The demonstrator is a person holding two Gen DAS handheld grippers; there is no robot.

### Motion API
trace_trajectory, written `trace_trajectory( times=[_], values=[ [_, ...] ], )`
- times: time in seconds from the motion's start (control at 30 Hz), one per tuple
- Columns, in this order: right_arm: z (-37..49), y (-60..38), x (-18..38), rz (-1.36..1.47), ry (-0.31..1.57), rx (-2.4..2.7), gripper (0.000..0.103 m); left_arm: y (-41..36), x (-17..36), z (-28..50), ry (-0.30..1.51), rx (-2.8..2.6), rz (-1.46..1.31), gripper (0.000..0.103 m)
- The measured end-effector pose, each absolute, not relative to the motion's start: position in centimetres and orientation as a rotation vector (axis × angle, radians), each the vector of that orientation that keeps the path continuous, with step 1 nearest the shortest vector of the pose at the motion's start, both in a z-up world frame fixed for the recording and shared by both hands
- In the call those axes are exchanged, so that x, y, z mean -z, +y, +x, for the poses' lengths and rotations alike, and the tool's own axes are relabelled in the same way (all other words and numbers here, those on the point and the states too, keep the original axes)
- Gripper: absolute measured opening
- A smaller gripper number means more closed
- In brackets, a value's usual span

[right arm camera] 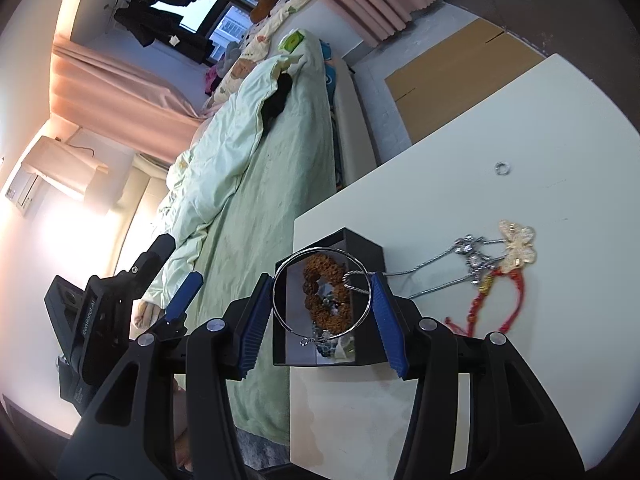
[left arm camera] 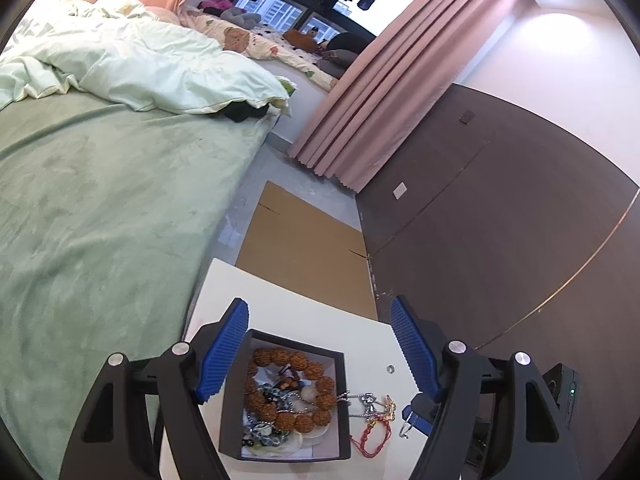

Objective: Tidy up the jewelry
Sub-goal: 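Open the left tool over the box while the right tool holds the hoop, then open the right tool over the black box to drop the silver hoop, then close the left tool on the silver figure pendant of the chain necklace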

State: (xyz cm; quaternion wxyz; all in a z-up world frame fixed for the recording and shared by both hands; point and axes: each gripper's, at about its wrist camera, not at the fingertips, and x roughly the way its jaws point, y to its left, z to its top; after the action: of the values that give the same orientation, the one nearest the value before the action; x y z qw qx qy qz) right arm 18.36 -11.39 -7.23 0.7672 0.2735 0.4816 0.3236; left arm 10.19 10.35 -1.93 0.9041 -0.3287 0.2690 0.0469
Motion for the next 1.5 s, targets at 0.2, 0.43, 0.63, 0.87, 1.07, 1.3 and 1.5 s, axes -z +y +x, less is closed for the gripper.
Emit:
trace_trajectory(
  times=[0.2, 0.43, 0.63, 0.87, 1.07, 1.3, 1.5],
  values=[
    [18.3, -8.6, 7.1, 0.566, 1.034, -0.756, 0.052, 11.5, 2.0, 9.3, 0.565, -0.122, -0.693, 0.072],
    [18.5, -8.1, 7.4, 0.569, 1.042, -0.753, 0.085, 12.1, 2.0, 8.5, 0.577, -0.147, -0.688, 0.074],
    [18.3, -11.8, 7.1, 0.567, 1.029, -0.653, 0.085, 11.3, 1.9, 8.6, 0.604, -0.136, -0.654, 0.074],
    [18.2, -16.3, 7.3, 0.569, 1.032, -0.569, 0.085, 9.0, 2.3, 9.6, 0.642, -0.092, -0.601, 0.074],
    [18.3, -18.4, 7.8, 0.547, 1.065, -0.509, 0.085, 5.8, 3.1, 10.9, 0.685, -0.028, -0.526, 0.073],
    [18.9, -20.9, 8.8, 0.56, 1.114, -0.424, 0.075, 1.4, 4.0, 12.4, 0.734, 0.077, -0.444, 0.063],
    [19.6, -22.4, 9.3, 0.573, 1.136, -0.368, 0.055, -2.1, 5.6, 14.6, 0.801, 0.155, -0.408, 0.049]
  ],
)
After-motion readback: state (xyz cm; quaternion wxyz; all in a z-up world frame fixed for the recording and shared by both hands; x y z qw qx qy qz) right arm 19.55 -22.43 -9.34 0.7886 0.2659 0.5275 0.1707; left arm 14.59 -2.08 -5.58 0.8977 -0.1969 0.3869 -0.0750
